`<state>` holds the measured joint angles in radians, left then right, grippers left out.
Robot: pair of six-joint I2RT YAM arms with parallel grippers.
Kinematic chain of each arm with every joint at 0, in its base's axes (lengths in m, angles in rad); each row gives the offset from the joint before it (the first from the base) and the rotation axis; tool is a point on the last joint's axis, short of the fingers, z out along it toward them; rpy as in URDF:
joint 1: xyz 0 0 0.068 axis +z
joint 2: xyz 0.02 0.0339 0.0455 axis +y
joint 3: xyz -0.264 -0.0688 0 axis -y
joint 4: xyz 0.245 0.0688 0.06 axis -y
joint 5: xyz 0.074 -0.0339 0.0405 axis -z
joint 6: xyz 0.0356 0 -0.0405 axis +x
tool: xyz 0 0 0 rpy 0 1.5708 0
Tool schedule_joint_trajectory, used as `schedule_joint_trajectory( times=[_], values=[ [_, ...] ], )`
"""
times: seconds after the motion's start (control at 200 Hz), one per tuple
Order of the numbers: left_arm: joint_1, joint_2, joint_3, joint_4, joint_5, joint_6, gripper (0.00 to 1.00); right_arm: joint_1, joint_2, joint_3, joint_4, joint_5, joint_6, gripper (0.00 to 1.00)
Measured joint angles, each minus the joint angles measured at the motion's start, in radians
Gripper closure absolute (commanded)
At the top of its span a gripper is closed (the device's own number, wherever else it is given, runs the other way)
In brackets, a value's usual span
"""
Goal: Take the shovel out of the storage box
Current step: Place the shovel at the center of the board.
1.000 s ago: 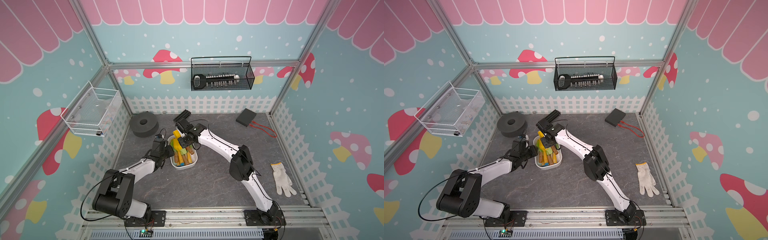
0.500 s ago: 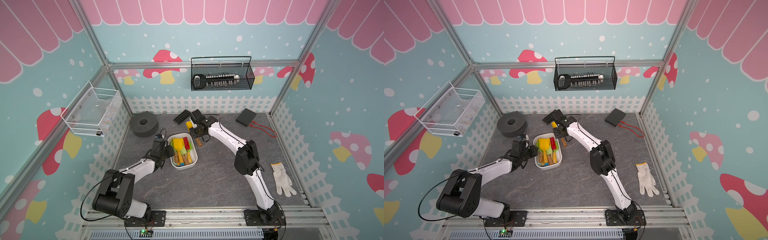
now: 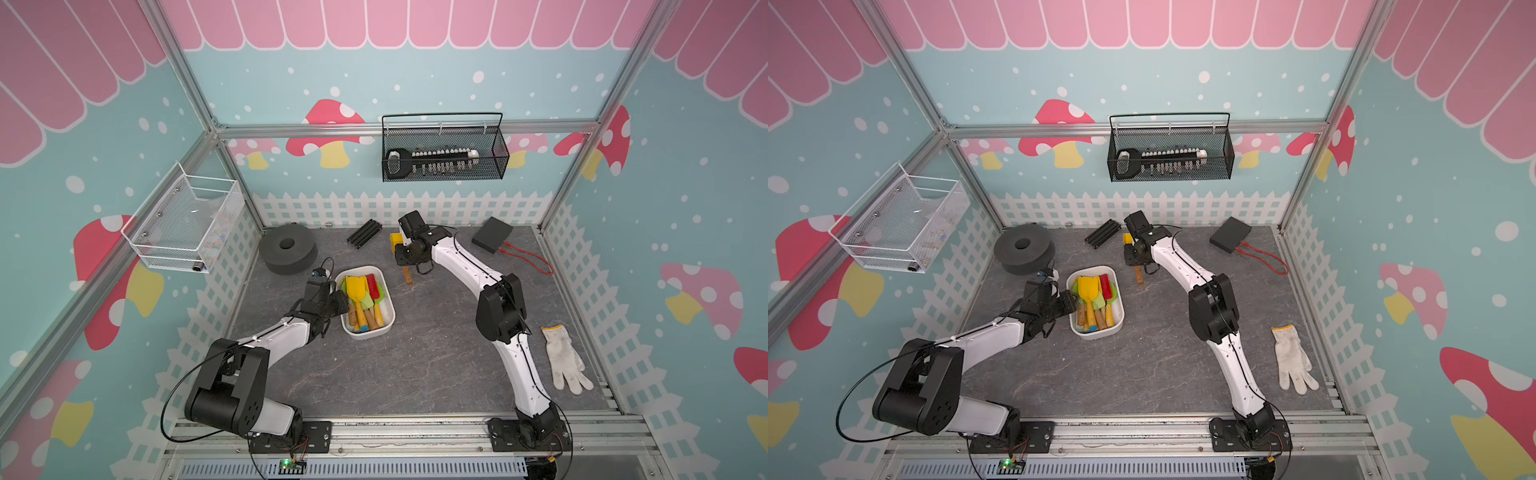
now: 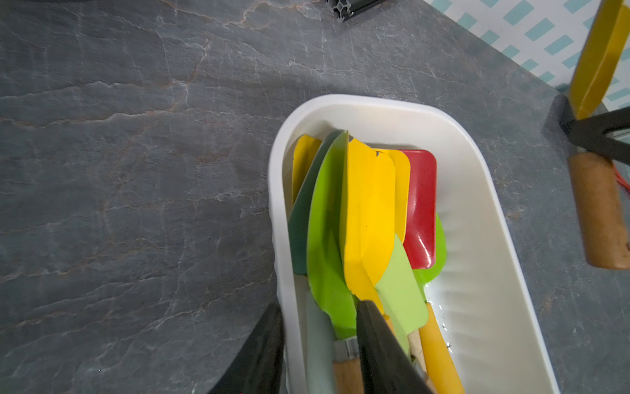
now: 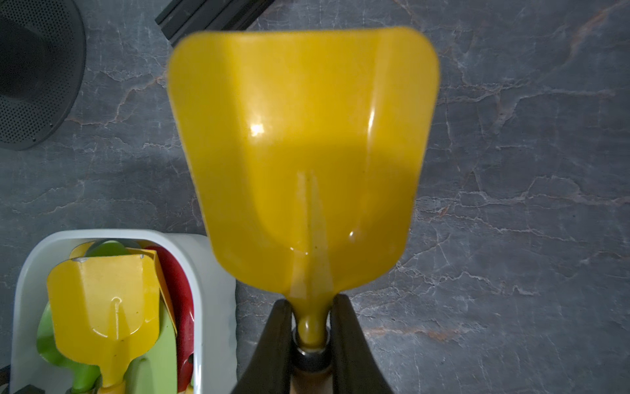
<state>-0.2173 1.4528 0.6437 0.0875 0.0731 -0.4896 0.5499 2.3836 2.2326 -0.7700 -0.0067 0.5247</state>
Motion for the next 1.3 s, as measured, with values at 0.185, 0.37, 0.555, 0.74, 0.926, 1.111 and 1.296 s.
schedule_joint_trajectory(
  times=[0.185,0.37,0.555,0.74,0.926,1.111,1.296],
  values=[
    [0.0,0.036,0.004,0.0,0.023,0.0,0.6,-0.017,0.074,0.016,0.008,-0.003,0.03,0.88],
    [0.0,0.051,0.01,0.0,0.029,0.0,0.6,-0.03,0.128,0.035,0.008,-0.01,0.048,0.86],
    [0.0,0.051,0.01,0.0,0.029,0.0,0.6,-0.039,0.142,0.055,0.01,-0.013,0.058,0.84],
    [0.0,0.051,0.01,0.0,0.029,0.0,0.6,-0.04,0.158,0.061,0.011,-0.015,0.061,0.82],
    [0.0,0.055,0.011,0.0,0.029,0.0,0.59,-0.04,0.179,0.064,0.014,-0.02,0.067,0.73],
    [0.0,0.055,0.011,0.0,0.029,0.0,0.59,-0.042,0.181,0.065,0.014,-0.021,0.071,0.68],
    [0.0,0.056,0.011,0.0,0.029,0.0,0.58,-0.042,0.181,0.065,0.014,-0.021,0.062,0.57]
  ],
)
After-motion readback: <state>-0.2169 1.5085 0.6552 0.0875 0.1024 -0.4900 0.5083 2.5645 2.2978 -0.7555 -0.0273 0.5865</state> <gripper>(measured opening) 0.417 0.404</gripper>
